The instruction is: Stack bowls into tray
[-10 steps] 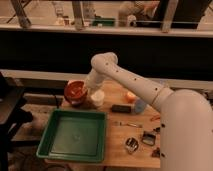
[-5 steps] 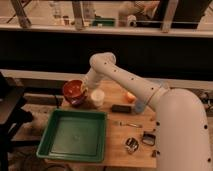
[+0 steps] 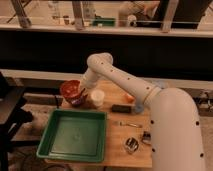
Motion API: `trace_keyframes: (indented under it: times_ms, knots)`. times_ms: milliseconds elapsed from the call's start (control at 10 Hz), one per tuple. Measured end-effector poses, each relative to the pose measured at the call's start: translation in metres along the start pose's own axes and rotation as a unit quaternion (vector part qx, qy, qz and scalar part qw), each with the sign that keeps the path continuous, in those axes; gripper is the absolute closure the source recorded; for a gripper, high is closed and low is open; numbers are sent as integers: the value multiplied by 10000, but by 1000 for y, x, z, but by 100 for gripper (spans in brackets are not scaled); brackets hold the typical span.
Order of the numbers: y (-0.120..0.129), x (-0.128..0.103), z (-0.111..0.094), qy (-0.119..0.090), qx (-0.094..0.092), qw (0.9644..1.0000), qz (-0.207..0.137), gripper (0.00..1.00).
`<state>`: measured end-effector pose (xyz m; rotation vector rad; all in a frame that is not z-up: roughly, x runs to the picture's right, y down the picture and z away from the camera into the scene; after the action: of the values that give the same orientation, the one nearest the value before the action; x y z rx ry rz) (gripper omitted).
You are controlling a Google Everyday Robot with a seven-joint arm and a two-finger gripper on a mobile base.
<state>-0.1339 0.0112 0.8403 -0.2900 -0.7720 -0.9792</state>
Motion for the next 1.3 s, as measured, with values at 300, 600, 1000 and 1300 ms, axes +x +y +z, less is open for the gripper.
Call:
trace_keyframes:
  times_ms: [300, 600, 1000, 1300]
  knots:
    - [-3, 4, 7, 52, -33, 10000, -57, 95]
    - [-3, 10, 13, 76, -83, 9999, -31, 66]
    - [-2, 17, 25, 166, -125, 9998, -78, 25]
    - [-2, 20, 34, 205, -128, 9996, -121, 20]
